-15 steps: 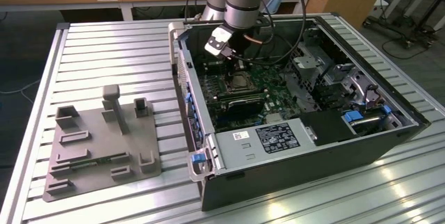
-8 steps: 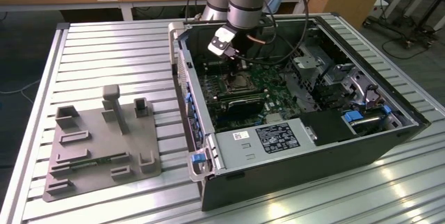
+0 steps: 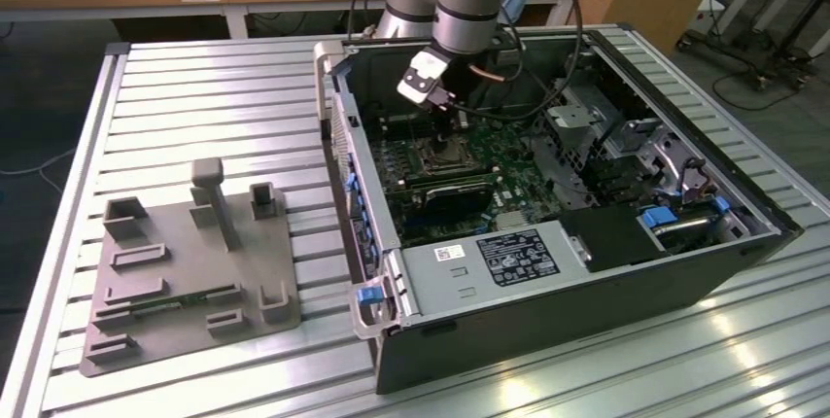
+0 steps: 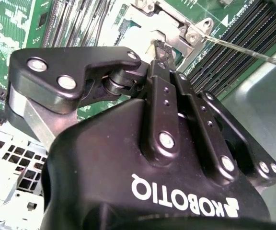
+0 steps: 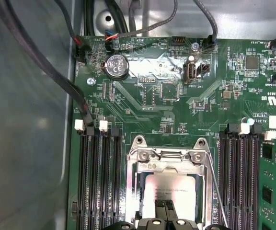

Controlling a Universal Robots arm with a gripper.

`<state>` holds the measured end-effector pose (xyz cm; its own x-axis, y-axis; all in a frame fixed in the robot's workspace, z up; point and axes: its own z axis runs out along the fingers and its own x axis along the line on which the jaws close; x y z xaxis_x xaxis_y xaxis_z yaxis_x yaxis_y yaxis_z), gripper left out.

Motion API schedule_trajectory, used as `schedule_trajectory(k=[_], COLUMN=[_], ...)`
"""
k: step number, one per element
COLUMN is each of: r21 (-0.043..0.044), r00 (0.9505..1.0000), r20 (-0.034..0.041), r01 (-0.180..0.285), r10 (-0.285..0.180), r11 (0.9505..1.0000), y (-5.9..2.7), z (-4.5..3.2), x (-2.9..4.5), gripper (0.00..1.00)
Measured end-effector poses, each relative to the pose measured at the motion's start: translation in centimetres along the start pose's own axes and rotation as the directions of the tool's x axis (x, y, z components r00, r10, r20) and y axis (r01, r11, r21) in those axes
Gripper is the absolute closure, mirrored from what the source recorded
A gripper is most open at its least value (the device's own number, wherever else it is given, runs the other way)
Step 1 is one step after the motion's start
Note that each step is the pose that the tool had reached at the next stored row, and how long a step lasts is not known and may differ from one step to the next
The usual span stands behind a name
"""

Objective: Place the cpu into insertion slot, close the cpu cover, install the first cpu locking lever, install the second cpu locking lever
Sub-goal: 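Close the cpu cover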

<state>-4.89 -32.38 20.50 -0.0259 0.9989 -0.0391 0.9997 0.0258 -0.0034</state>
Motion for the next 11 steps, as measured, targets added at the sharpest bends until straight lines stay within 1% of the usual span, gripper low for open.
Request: schedule_trajectory(k=[7, 11], r21=[-0.0001, -0.0001], r00=[1.0, 1.0], r20=[0.0008, 0.0009], r01=[0.0, 0.0], r10=[0.0, 0.0], r11=[1.0, 1.0], y=[0.05, 0.18], z=[0.01, -0.35], x=[-0.28, -0.31], gripper=[0.9, 0.9])
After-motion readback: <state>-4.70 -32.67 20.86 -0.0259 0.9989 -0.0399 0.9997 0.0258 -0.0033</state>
